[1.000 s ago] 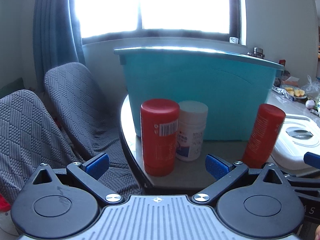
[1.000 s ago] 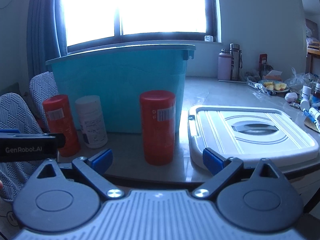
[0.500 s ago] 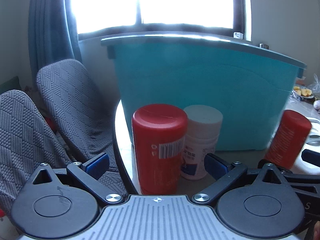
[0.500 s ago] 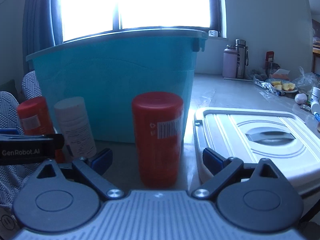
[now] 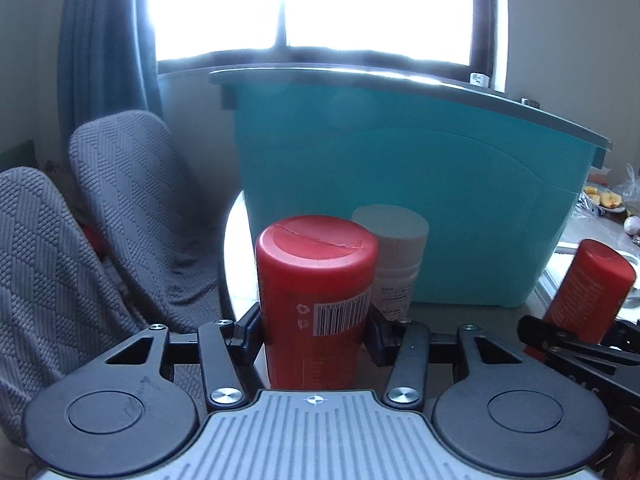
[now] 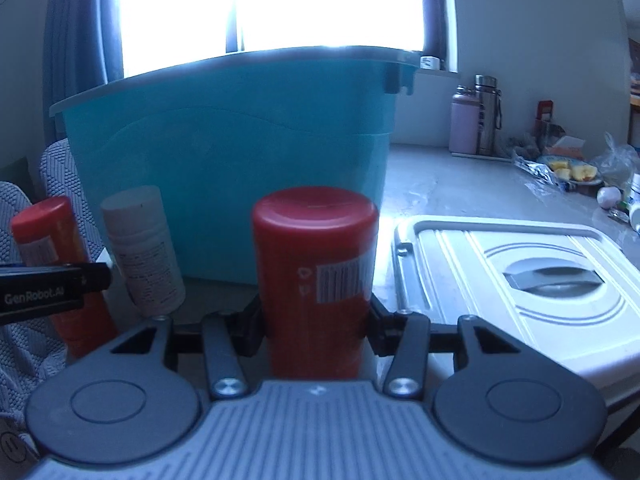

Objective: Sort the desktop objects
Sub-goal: 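Close the left tool on one red canister while the right tool grasps the other, then lift both red canisters and carry them over the teal bin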

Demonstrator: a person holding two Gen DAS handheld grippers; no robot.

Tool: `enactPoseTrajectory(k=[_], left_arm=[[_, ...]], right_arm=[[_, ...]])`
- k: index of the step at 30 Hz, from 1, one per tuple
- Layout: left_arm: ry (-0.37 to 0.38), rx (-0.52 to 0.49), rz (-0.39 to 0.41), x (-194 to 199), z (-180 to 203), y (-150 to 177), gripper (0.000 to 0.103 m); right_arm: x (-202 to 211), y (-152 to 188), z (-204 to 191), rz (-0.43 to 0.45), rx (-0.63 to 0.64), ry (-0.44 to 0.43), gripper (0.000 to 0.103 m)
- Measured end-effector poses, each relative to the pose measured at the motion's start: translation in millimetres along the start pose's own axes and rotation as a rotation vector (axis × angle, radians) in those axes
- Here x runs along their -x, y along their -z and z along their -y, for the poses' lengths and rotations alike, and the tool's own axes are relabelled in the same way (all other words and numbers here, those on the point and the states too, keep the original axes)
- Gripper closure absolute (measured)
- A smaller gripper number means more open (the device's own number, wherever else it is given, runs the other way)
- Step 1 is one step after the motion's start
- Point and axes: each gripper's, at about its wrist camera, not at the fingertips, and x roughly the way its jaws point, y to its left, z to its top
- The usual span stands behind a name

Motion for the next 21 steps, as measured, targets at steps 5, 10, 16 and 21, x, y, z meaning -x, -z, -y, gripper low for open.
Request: enactPoseTrajectory(k=[5, 10, 16, 21], left_arm=[[0.003, -0.015, 0.015, 20, 5, -1, 0.053], [0.003, -0.018, 0.028, 54, 2, -3, 0.053], [0.009, -0.005, 0.038, 99, 1, -8, 0.053], [0.022, -0.002, 0.057, 133, -4, -20, 0.053]], right_arm=[[19, 1, 0, 0.006, 0.015, -0.006, 0.054], [47, -3, -3, 0.036, 0.021, -0.004, 0.054], [87, -14, -8, 0.058, 0.032, -0.008, 0.054], [118, -31, -10, 0.084, 0.022, -0.013, 0.054]])
